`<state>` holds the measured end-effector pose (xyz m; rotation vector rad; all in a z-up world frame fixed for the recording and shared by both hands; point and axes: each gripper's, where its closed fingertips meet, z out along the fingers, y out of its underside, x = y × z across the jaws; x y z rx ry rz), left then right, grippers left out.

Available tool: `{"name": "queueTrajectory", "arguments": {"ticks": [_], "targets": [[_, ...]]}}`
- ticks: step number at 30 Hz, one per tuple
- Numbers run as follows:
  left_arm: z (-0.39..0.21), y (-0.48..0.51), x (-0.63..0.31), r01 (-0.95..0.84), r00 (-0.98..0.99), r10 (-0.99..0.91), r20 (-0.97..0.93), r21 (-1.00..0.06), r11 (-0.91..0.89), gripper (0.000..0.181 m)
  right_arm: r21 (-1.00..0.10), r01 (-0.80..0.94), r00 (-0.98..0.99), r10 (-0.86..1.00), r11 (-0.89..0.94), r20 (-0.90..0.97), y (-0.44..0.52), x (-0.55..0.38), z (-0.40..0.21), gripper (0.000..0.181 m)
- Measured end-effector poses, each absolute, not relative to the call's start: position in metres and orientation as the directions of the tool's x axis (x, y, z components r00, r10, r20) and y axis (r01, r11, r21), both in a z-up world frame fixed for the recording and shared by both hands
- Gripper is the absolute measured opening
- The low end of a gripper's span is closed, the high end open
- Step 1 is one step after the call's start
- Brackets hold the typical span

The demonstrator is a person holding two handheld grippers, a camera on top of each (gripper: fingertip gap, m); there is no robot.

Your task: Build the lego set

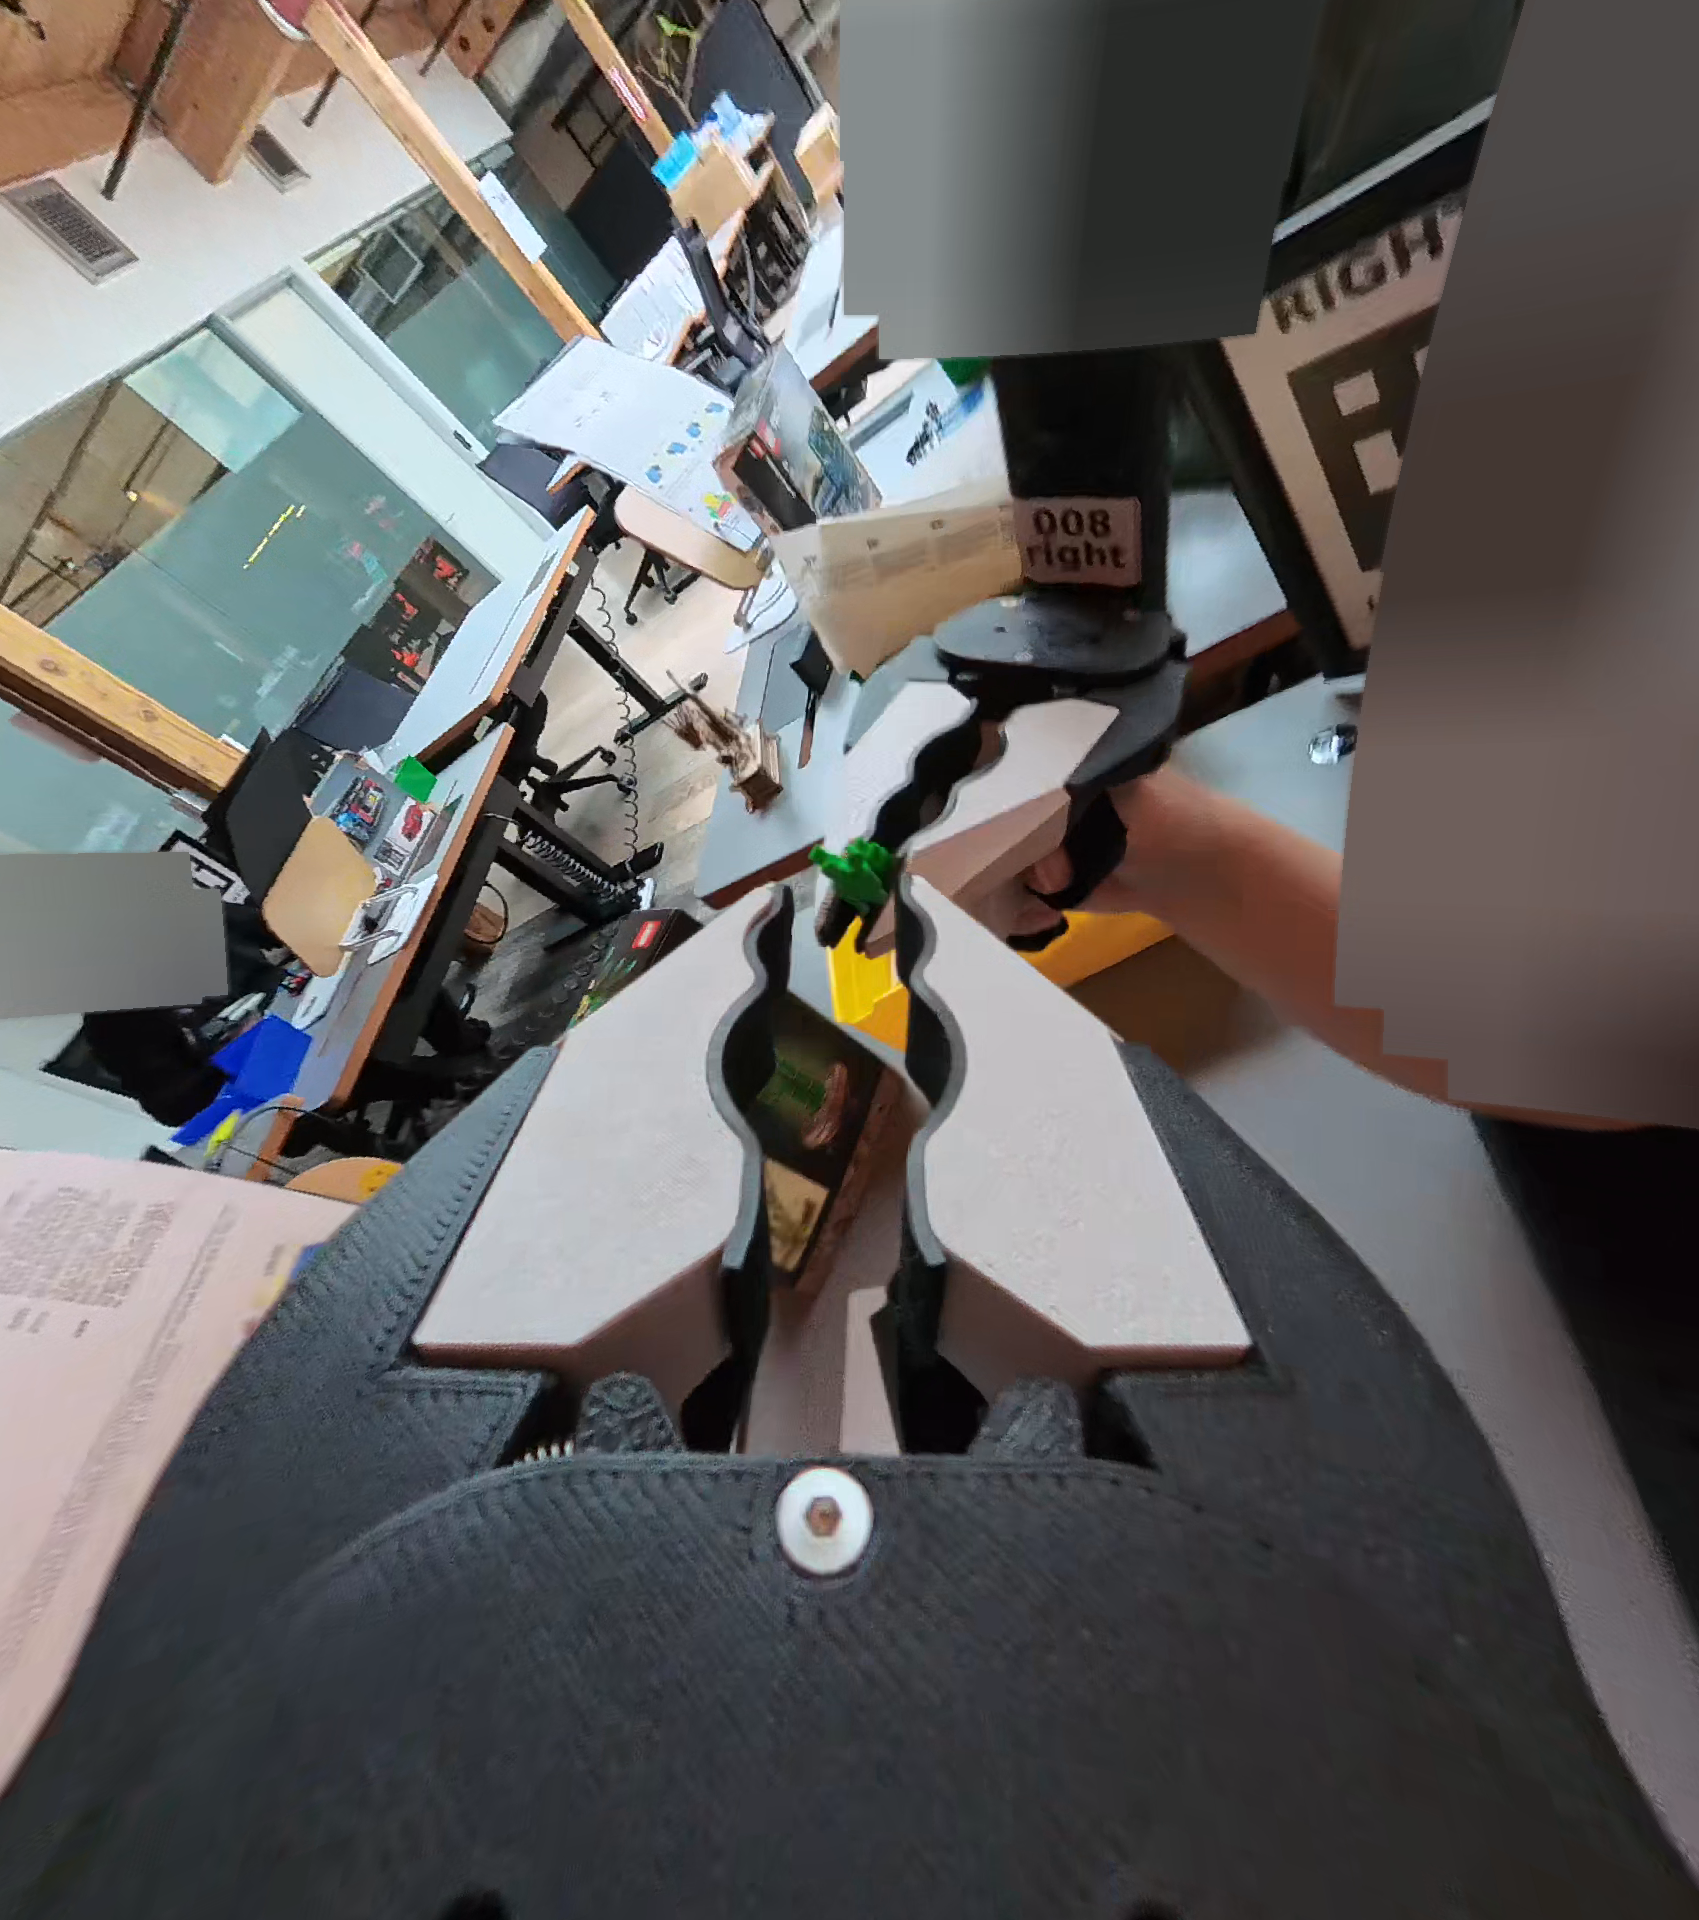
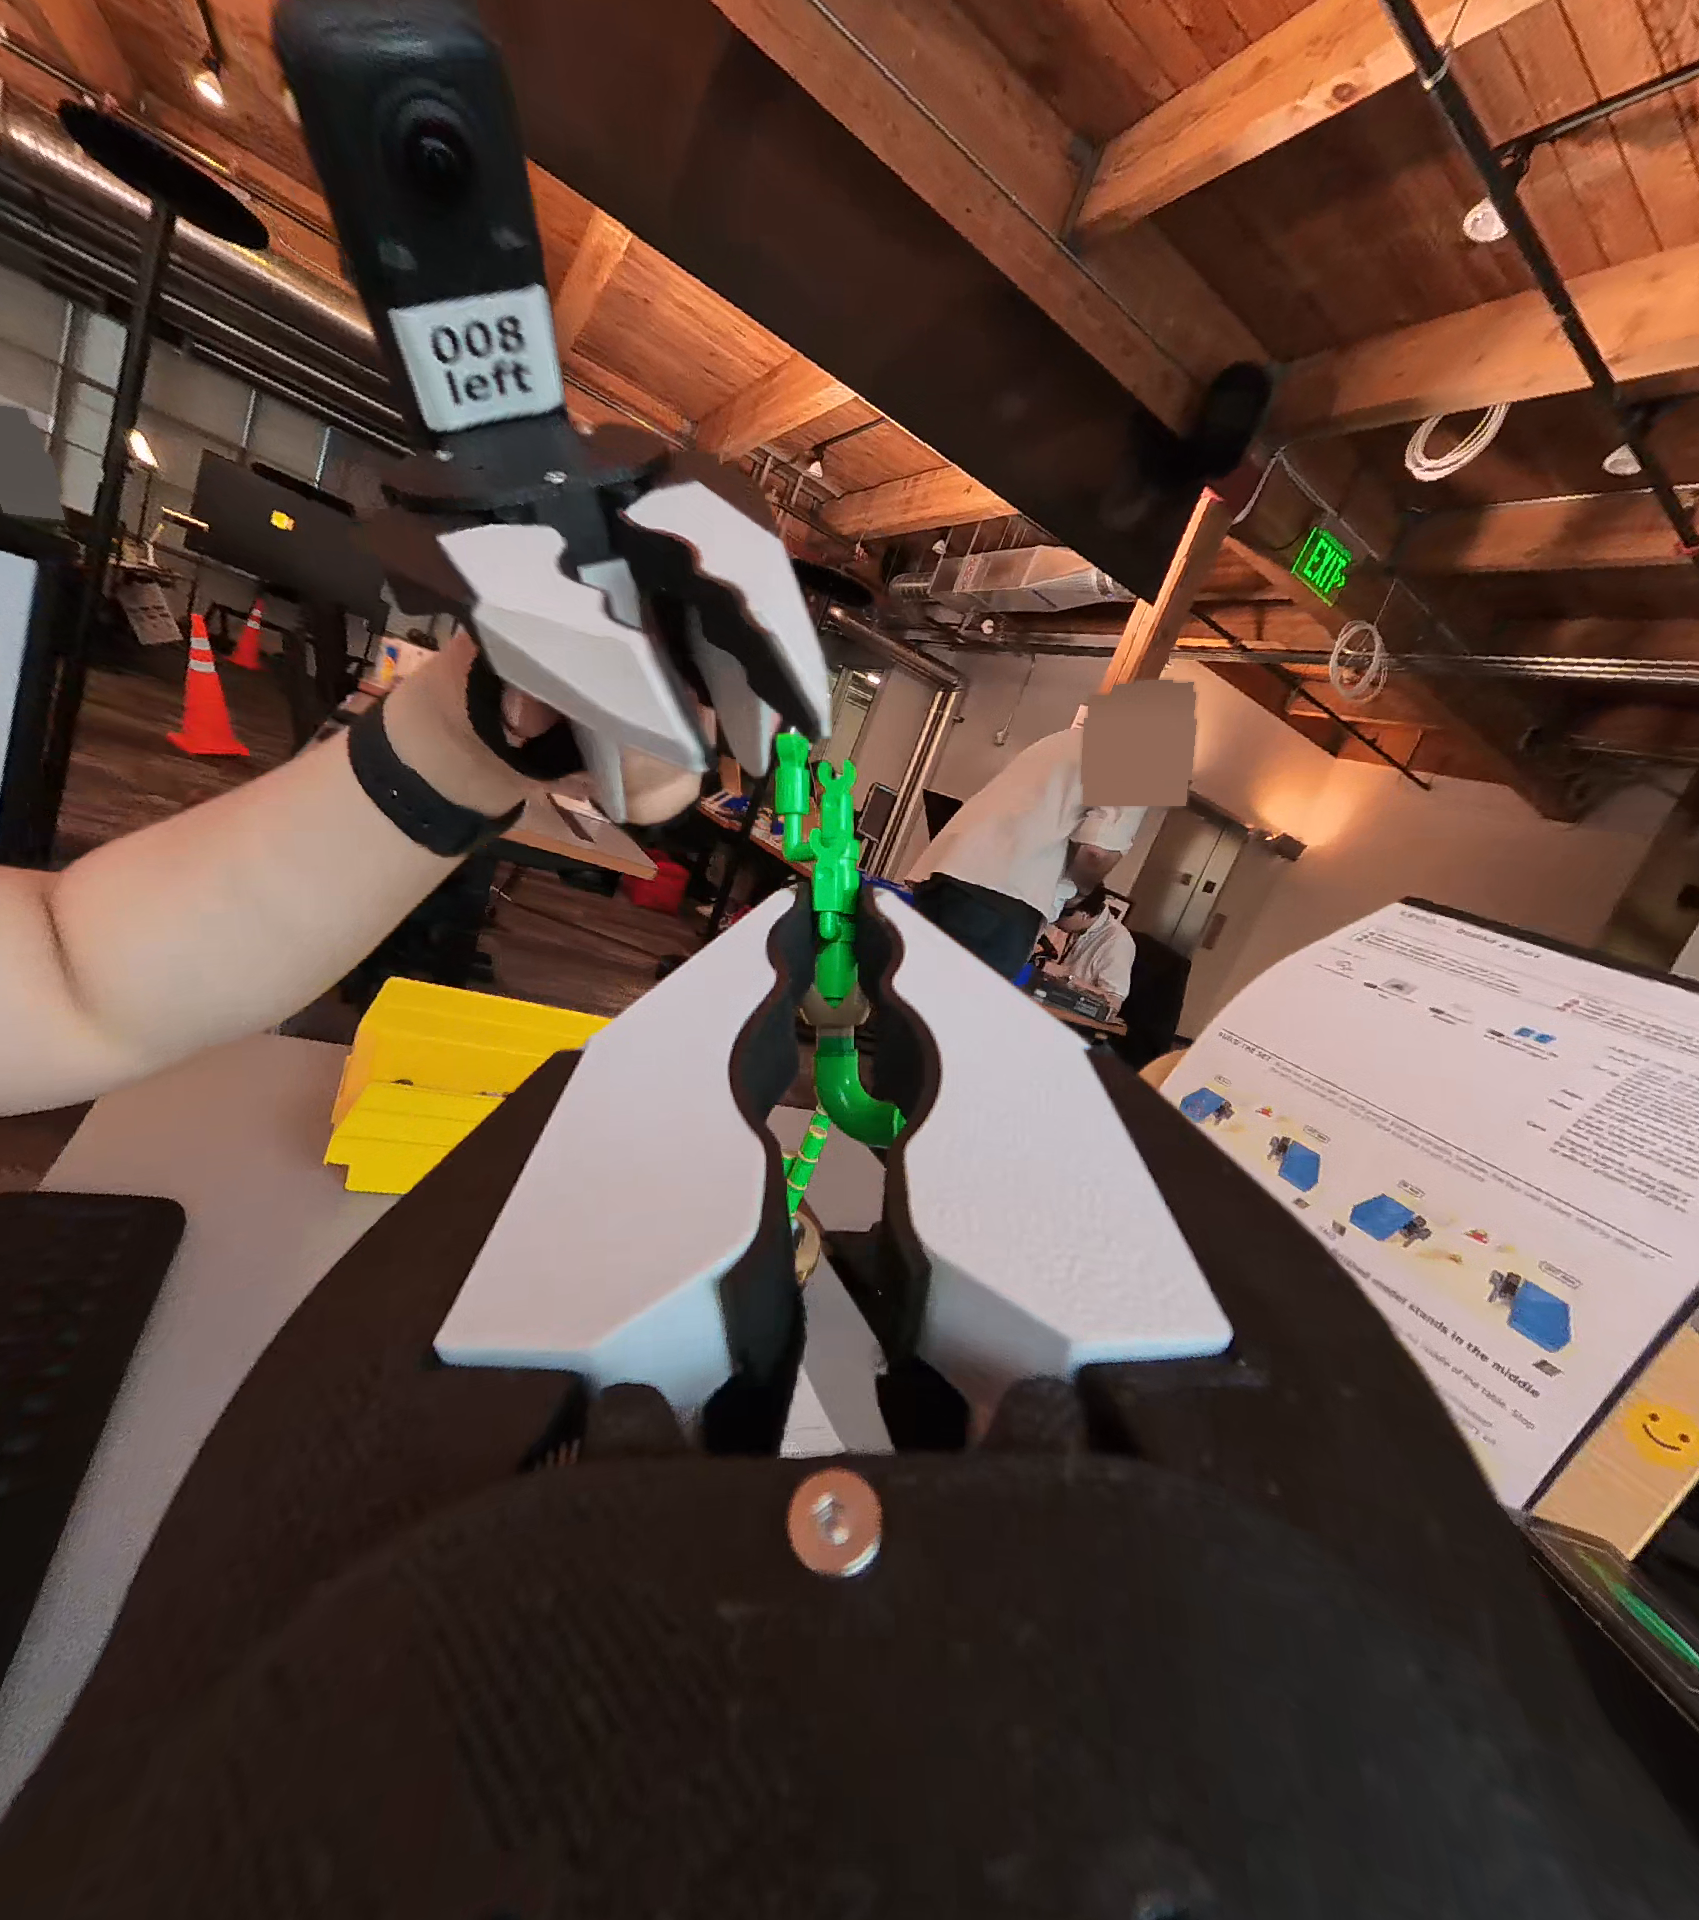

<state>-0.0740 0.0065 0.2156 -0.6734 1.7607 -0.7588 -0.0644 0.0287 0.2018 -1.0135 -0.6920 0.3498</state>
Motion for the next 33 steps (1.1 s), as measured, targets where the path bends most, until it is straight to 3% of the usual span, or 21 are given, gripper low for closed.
{"name": "queueTrajectory", "arguments": {"ticks": [1,7,18,21,33], "targets": [[0.218,0.006,-0.073,-0.062,-0.282,-0.783,-0.554,-0.804,0.591,0.016,-0.859,0.041,0.736,0.566,0.51,0.371,0.026,-0.066,0.203,0.004],[0.222,0.005,-0.073,0.05,-0.342,-0.879,-0.331,-0.941,0.335,0.011,-0.835,0.065,0.771,0.503,0.547,0.39,0.023,-0.057,0.209,0.004],[0.218,0.006,-0.054,0.166,-0.302,-0.887,-0.35,-0.935,0.312,0.0,-0.831,0.114,0.797,0.449,0.545,0.403,0.032,-0.052,0.206,0.004],[0.218,0.012,-0.052,0.16,-0.269,-0.898,-0.348,-0.936,0.315,0.011,-0.83,0.144,0.809,0.419,0.538,0.413,0.036,-0.048,0.205,0.004],[0.213,0.017,-0.048,0.141,-0.249,-0.901,-0.354,-0.934,0.328,0.011,-0.831,0.184,0.817,0.389,0.524,0.426,0.043,-0.048,0.202,0.004]]}}
